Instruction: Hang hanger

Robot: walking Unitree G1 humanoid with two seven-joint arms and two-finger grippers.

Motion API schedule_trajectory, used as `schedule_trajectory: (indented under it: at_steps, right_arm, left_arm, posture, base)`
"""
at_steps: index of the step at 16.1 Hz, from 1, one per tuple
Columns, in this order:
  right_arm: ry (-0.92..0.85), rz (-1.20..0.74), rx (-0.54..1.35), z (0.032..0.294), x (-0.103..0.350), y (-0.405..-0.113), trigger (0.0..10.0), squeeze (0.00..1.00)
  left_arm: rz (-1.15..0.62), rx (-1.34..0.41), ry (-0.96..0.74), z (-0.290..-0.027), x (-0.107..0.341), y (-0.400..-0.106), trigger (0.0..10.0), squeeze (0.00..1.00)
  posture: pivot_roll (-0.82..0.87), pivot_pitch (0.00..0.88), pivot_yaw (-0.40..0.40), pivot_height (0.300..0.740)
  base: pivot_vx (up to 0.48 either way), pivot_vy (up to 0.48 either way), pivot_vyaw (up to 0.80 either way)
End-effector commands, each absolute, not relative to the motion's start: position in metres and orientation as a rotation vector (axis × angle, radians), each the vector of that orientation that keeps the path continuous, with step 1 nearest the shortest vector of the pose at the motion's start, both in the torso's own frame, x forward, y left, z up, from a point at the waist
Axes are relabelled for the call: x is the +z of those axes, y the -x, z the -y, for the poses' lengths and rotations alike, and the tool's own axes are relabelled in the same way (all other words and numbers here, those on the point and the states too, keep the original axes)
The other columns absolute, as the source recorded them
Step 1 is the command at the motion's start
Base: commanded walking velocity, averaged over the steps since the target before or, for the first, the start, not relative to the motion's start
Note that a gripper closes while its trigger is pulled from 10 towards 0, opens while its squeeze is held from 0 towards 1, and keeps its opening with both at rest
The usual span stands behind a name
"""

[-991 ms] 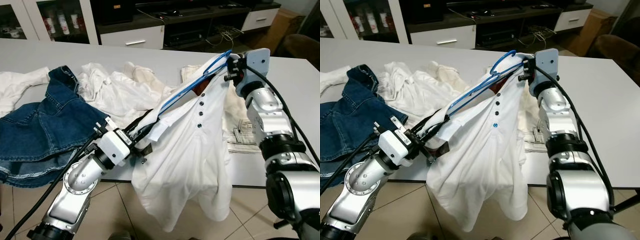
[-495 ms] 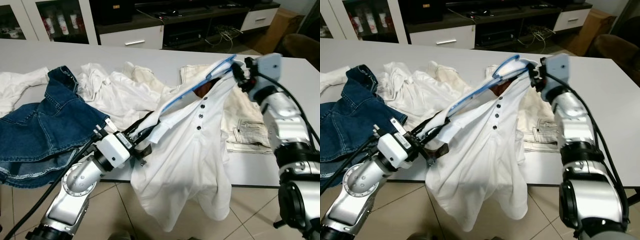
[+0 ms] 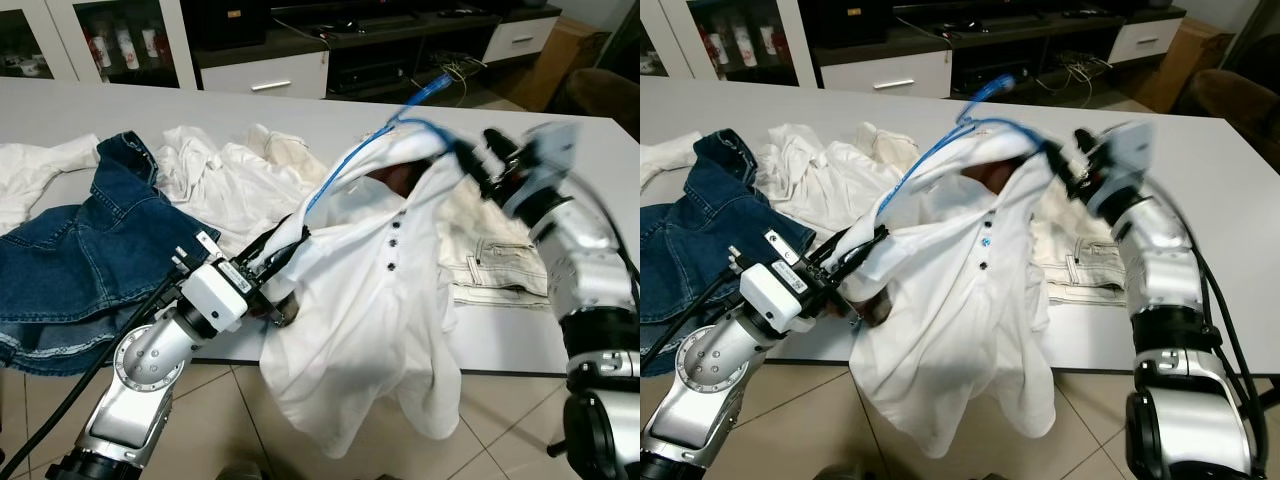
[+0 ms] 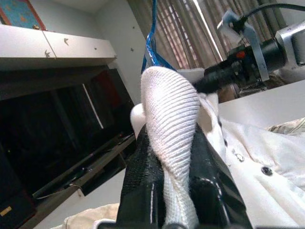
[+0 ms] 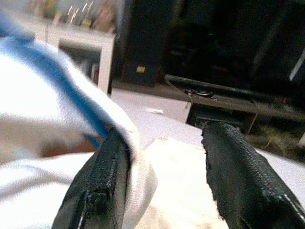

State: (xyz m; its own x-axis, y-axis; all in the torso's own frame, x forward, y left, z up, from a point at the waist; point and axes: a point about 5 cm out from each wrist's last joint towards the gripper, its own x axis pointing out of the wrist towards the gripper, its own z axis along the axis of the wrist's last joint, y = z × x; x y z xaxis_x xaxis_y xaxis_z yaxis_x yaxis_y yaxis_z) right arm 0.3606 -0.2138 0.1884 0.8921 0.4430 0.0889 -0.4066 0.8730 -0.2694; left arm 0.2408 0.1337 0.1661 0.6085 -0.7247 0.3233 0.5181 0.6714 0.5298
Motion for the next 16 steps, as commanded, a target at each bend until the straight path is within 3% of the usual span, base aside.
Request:
schedule_trajectory:
  at_steps: [1, 7, 9, 10, 11, 14, 15, 16]
  right_arm:
    - [0.439, 0.228, 0.613, 0.18, 0.196, -0.356, 10.0, 0.0]
    - [0.604, 0.289, 0.626, 0.18, 0.208, -0.355, 10.0, 0.0]
    - [0.627, 0.264, 0.586, 0.196, 0.209, -0.358, 10.0, 0.0]
    - [0.606, 0.265, 0.541, 0.207, 0.214, -0.36, 10.0, 0.88]
    - [0.589, 0.267, 0.514, 0.212, 0.217, -0.362, 10.0, 1.0]
    - [0.416, 0.32, 0.376, 0.229, 0.24, -0.369, 10.0, 1.0]
    - [0.249, 0.33, 0.374, 0.232, 0.245, -0.371, 10.0, 0.0]
    - [0.176, 0.329, 0.384, 0.233, 0.246, -0.372, 10.0, 0.0]
  left_arm:
    - [0.533, -0.829, -0.449, -0.122, 0.16, -0.237, 10.0, 0.0]
    - [0.522, -0.852, -0.505, -0.123, 0.151, -0.233, 10.0, 0.0]
    - [0.523, -0.852, -0.514, -0.123, 0.15, -0.232, 10.0, 0.0]
    - [0.524, -0.852, -0.516, -0.123, 0.15, -0.232, 10.0, 0.0]
    - [0.524, -0.853, -0.518, -0.123, 0.15, -0.232, 10.0, 0.0]
    - [0.527, -0.859, -0.525, -0.123, 0.15, -0.231, 10.0, 0.0]
    - [0.528, -0.86, -0.526, -0.123, 0.149, -0.231, 10.0, 0.0]
    - [0.527, -0.86, -0.526, -0.123, 0.149, -0.231, 10.0, 0.0]
  posture:
    - [0.17, 0.021, -0.049, 0.74]
    - [0.18, 0.024, -0.054, 0.74]
    - [0.18, 0.024, -0.055, 0.74]
    - [0.18, 0.024, -0.055, 0.74]
    - [0.18, 0.024, -0.055, 0.74]
    - [0.18, 0.026, -0.052, 0.74]
    - [0.18, 0.026, -0.051, 0.74]
    - [0.18, 0.026, -0.051, 0.74]
  base:
    - [0.0, 0.0, 0.0]
    - [0.0, 0.0, 0.0]
    - [0.0, 0.0, 0.0]
    - [0.0, 0.0, 0.0]
    - [0.0, 0.0, 0.0]
    - [0.0, 0.0, 0.0]
    - [0.0, 0.0, 0.0]
    - [0.0, 0.0, 0.0]
